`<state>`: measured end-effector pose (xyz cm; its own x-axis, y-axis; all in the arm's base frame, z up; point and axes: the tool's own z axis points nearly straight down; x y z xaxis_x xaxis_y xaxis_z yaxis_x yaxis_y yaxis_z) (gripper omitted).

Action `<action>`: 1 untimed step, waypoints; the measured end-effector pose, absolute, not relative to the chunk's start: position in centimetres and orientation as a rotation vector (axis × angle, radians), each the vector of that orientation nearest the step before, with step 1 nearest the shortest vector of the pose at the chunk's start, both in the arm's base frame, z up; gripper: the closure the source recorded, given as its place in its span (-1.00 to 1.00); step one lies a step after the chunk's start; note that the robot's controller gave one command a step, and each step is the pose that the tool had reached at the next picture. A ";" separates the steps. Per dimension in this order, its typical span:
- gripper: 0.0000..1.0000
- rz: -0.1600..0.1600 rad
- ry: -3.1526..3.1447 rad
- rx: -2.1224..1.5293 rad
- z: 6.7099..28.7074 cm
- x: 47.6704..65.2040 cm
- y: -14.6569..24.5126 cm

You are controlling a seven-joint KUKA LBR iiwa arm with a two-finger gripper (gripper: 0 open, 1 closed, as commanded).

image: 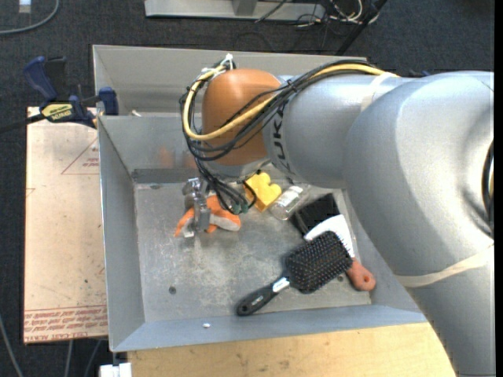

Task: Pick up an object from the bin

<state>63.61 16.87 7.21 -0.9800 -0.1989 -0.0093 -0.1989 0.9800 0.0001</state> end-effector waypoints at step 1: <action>1.00 0.002 3.117 -0.313 7.2 63.6 16.9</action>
Offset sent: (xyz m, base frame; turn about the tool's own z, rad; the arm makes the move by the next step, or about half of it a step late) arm 0.0144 0.0058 0.1716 0.0096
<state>63.61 16.86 7.21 -0.9800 -0.1989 -0.0094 -0.1989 0.9800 0.0002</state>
